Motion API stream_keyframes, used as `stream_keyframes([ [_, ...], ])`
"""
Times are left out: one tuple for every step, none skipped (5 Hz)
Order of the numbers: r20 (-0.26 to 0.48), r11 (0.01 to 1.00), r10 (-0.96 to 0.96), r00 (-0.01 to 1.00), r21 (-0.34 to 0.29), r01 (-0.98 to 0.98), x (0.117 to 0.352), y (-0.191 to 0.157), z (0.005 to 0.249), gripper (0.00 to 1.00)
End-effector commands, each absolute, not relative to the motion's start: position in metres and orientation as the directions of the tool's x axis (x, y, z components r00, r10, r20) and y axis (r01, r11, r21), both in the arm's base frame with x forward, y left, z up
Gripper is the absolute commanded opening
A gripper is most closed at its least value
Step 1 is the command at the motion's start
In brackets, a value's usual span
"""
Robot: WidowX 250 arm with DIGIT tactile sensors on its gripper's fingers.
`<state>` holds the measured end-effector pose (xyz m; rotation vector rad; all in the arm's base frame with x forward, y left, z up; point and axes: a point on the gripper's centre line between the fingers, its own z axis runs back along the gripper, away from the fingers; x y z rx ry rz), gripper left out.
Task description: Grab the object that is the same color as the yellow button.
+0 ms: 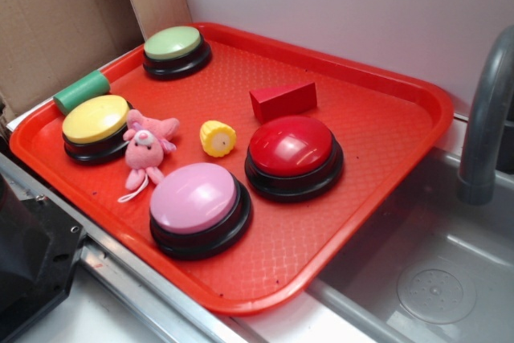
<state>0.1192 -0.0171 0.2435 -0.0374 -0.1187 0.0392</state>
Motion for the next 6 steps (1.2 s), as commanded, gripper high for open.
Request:
stream_keyframes([
  [0.118, 0.999, 0.041, 0.992, -0.04, -0.037, 0.119, -0.017, 0.244, 1.0],
  [0.041, 0.981, 0.164, 0.986, -0.11, -0.158, 0.128, -0.019, 0.234, 1.0],
  [0.058, 0.924, 0.366, 0.929, -0.139, -0.355, 0.135, -0.019, 0.225, 1.0],
  [0.033, 0.861, 0.507, 0.861, -0.065, -0.504, 0.15, -0.023, 0.203, 1.0],
  [0.078, 0.71, 0.704, 0.706, -0.101, -0.696, 0.167, -0.021, 0.18, 1.0],
  [0.125, 0.562, 0.826, 0.55, -0.102, -0.821, 0.187, -0.019, 0.151, 1.0],
])
